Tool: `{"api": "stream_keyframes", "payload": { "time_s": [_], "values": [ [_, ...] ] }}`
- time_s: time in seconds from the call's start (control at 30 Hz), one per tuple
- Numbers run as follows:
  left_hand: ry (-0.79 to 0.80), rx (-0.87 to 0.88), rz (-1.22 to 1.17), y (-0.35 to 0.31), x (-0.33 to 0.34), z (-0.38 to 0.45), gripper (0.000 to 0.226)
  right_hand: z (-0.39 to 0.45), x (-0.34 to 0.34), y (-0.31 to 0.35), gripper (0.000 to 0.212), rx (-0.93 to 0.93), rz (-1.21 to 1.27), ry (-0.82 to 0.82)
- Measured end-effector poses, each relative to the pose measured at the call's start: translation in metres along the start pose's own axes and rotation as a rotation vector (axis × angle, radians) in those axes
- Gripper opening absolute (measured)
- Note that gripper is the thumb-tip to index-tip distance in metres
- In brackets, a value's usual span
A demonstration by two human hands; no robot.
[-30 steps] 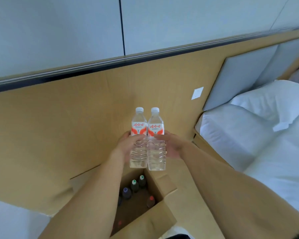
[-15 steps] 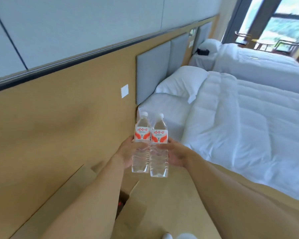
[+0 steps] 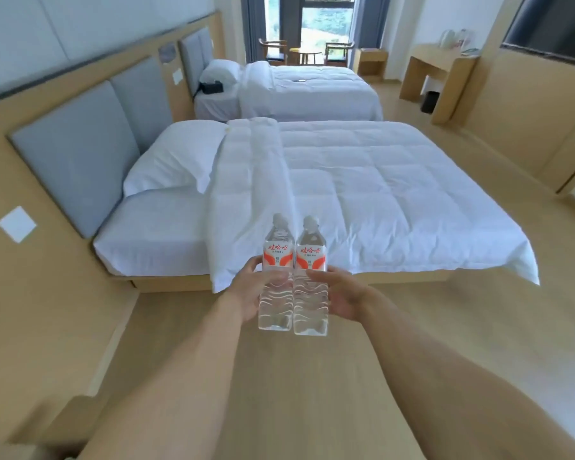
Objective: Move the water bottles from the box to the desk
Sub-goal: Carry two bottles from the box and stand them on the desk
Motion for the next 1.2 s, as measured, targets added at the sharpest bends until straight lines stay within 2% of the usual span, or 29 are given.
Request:
{"api": "stream_keyframes", "payload": {
  "time_s": [0.07, 0.2, 0.3, 0.53, 0.6, 0.8, 0.9, 1.03, 1.2],
  "values": [
    [0.064, -0.040, 0.010, 0.019, 0.059, 0.018, 0.059, -0.019, -0.062, -0.001, 0.048, -0.006, 0.008, -0.059],
    [0.194, -0.115, 0.063, 0.060, 0.171, 0.047, 0.061, -0.064, -0.170, -0.008, 0.073, -0.016, 0.032, -0.180],
    [0.294, -0.185, 0.103, 0.095, 0.250, 0.061, 0.064, -0.103, -0.245, -0.020, 0.075, -0.028, 0.082, -0.301],
    [0.508, -0.254, 0.207, 0.151, 0.403, 0.075, 0.061, -0.178, -0.369, -0.054, 0.087, -0.004, 0.234, -0.493],
    [0.558, -0.280, 0.242, 0.163, 0.430, 0.079, 0.053, -0.193, -0.390, -0.061, 0.078, 0.019, 0.274, -0.564],
    [0.714, -0.337, 0.445, 0.202, 0.516, 0.120, 0.053, -0.223, -0.464, -0.071, 0.033, 0.029, 0.426, -0.753],
    [0.791, -0.364, 0.491, 0.212, 0.560, 0.146, 0.060, -0.226, -0.506, -0.068, 0.034, 0.039, 0.444, -0.824],
    [0.898, -0.348, 0.552, 0.211, 0.625, 0.181, 0.038, -0.222, -0.568, -0.052, 0.043, 0.050, 0.445, -0.893],
    [0.934, -0.406, 0.625, 0.216, 0.698, 0.236, 0.053, -0.223, -0.636, -0.029, 0.039, 0.058, 0.489, -0.982]
  ]
}}
Point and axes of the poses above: each hand's wrist, its own z-axis towards the middle knuckle, its own x-axis out of the palm, y = z × x, the point moved 10 cm from there along z, towards the middle knuckle, and after that the axes turned 8 degrees about -z, right-handed, at the moved point
